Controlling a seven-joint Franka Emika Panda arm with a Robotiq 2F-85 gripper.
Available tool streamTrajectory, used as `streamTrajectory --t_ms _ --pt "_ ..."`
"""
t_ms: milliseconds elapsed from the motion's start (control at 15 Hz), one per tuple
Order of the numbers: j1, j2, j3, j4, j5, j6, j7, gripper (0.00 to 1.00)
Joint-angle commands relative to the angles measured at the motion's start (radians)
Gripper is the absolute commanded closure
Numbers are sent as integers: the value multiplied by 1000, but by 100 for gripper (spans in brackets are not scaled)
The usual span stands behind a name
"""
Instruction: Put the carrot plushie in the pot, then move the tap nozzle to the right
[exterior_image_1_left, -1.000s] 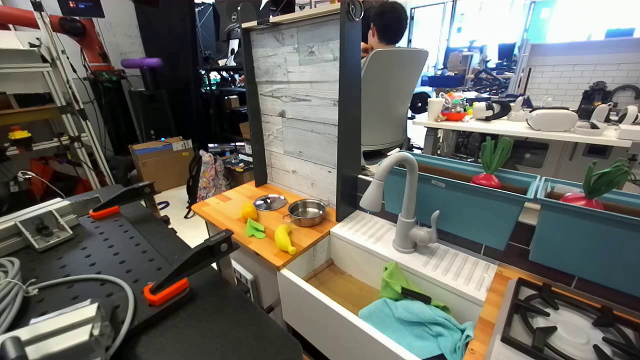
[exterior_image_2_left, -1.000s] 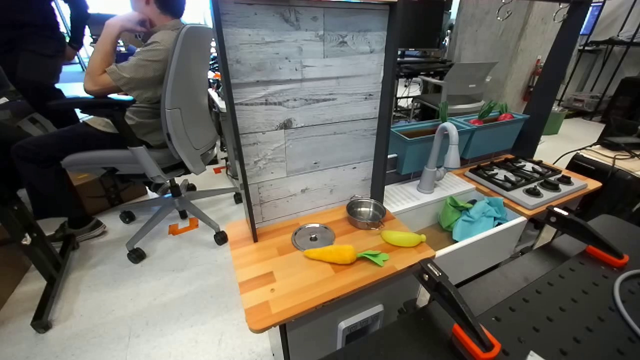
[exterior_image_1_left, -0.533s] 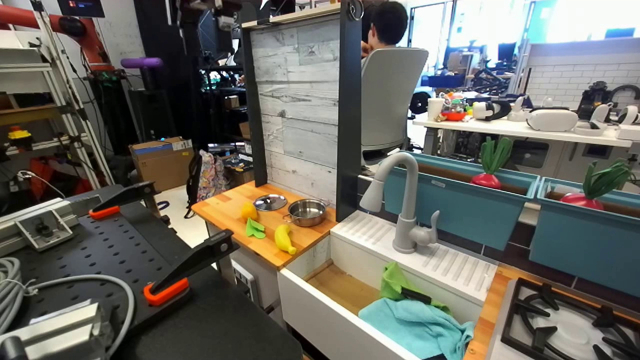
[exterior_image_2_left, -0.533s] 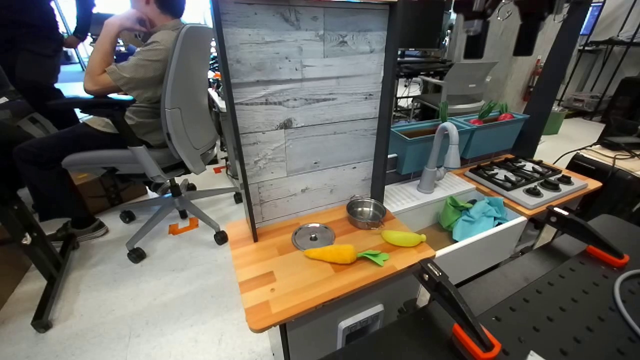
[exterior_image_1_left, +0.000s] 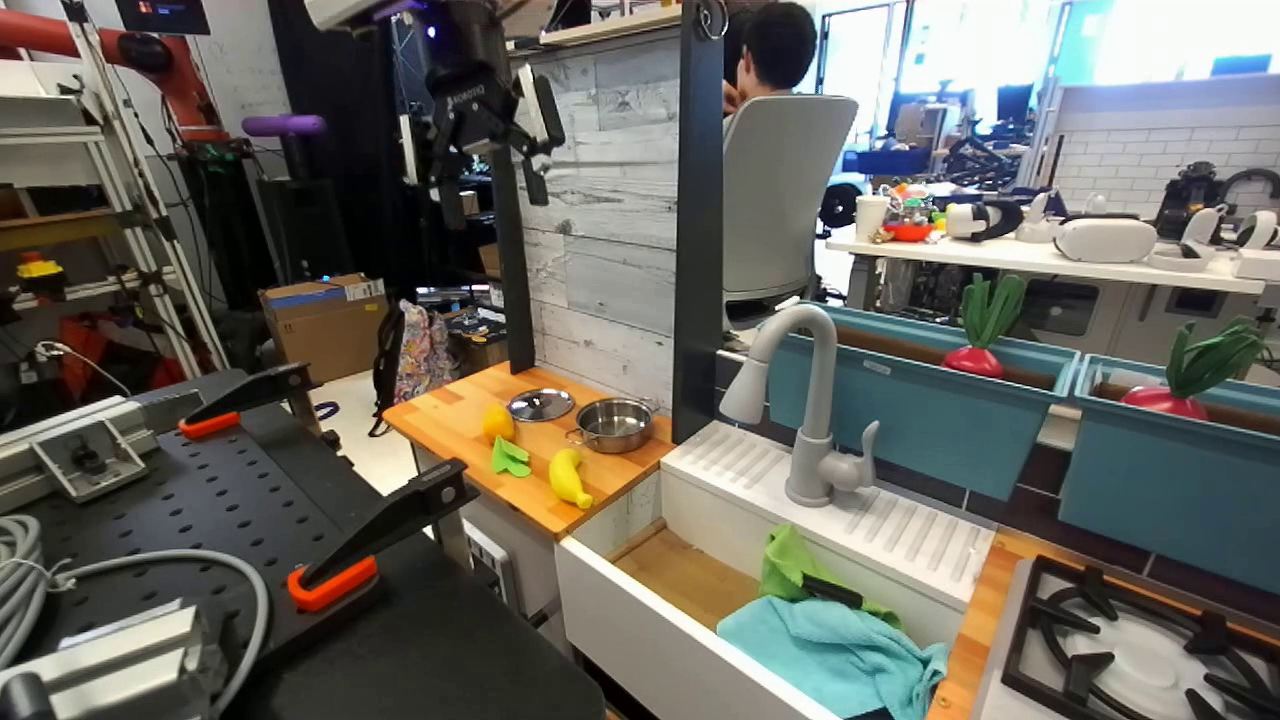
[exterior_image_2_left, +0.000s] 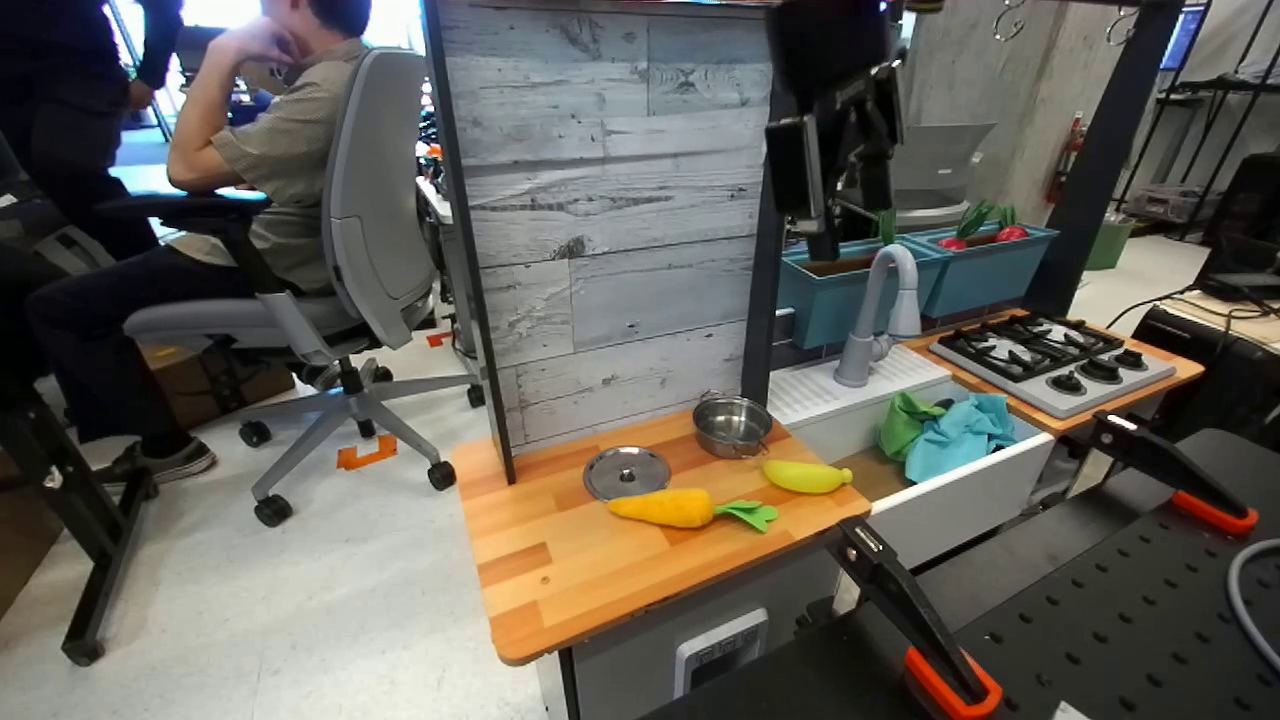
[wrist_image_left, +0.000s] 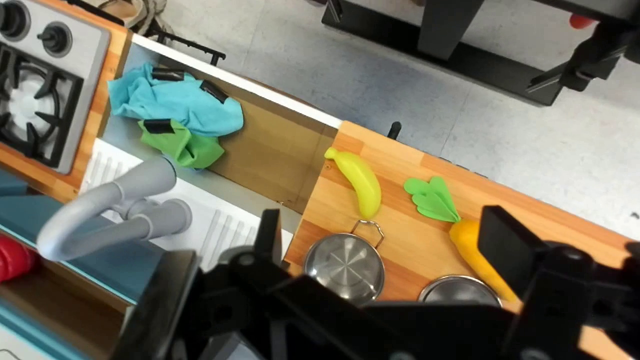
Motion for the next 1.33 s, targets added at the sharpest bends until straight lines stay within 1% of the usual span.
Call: streamTrajectory --t_ms 0,333,400,467,600,867,933,1067,1267 --pt "36 157 -2 114 -60 13 -116 0" --pt "58 282 5 156 -104 107 -296 0" --pt "60 301 5 178 -99 79 -333 0" --pt "64 263 -4 134 -74 85 -271 0" --pt "65 291 -3 153 -75 85 -309 0" --pt "65 297 -2 165 -75 85 -323 0" --pt "76 307 -12 166 -84 96 -285 0" --pt "81 327 -15 170 -97 117 -268 0" --pt "88 360 -18 167 -114 199 -257 0"
